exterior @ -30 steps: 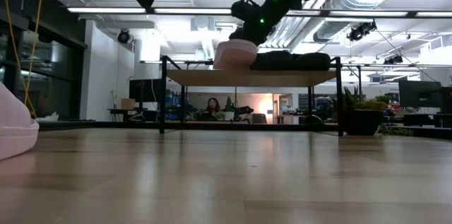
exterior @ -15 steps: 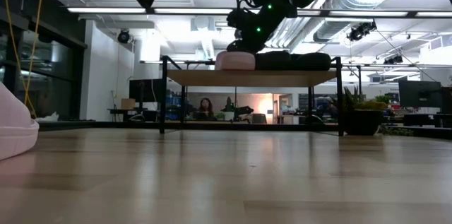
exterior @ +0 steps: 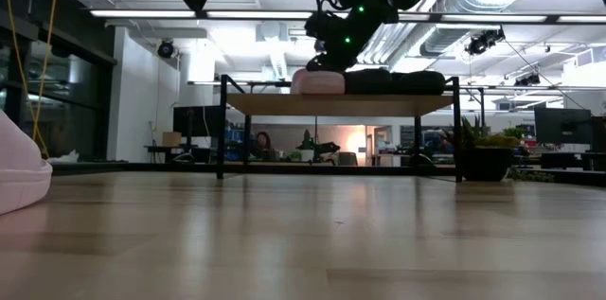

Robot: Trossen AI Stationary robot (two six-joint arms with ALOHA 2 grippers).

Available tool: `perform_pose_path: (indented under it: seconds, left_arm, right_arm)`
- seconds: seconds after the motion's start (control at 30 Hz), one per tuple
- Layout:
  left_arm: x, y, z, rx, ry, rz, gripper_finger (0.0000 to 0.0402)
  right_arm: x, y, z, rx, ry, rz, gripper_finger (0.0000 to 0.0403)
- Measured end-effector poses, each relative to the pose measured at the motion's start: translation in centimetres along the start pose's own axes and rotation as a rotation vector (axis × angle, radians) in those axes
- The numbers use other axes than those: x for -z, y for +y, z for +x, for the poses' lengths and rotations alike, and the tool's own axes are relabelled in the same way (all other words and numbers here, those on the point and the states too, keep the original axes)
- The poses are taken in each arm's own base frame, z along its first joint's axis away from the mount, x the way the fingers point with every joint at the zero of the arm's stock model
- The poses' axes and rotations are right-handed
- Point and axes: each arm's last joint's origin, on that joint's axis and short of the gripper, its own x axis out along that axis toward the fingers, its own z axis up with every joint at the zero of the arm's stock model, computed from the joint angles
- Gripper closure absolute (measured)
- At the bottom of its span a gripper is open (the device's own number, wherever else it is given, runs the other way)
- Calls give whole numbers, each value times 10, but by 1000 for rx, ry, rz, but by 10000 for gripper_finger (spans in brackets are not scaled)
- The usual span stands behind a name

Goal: Pick and place slides into the shelf
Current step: Put the right pink slipper on the shelf

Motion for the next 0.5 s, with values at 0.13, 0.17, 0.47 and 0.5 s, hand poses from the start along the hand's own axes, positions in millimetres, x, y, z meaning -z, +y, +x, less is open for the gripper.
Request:
perform_pose_path:
  seconds: [0.13,0.17,0.47,0.5]
  left_arm:
    - [0,0,0,0,0,0,282]
    - [0,0,0,0,0,0,282]
    - [0,0,0,0,0,-1,282]
    - [0,0,0,0,0,-1,282]
  right_arm:
    - [0,0,0,14,8,10,403]
    - [0,0,0,18,11,14,403]
    - [1,-2,0,67,33,35,403]
    - [1,-2,0,78,37,36,403]
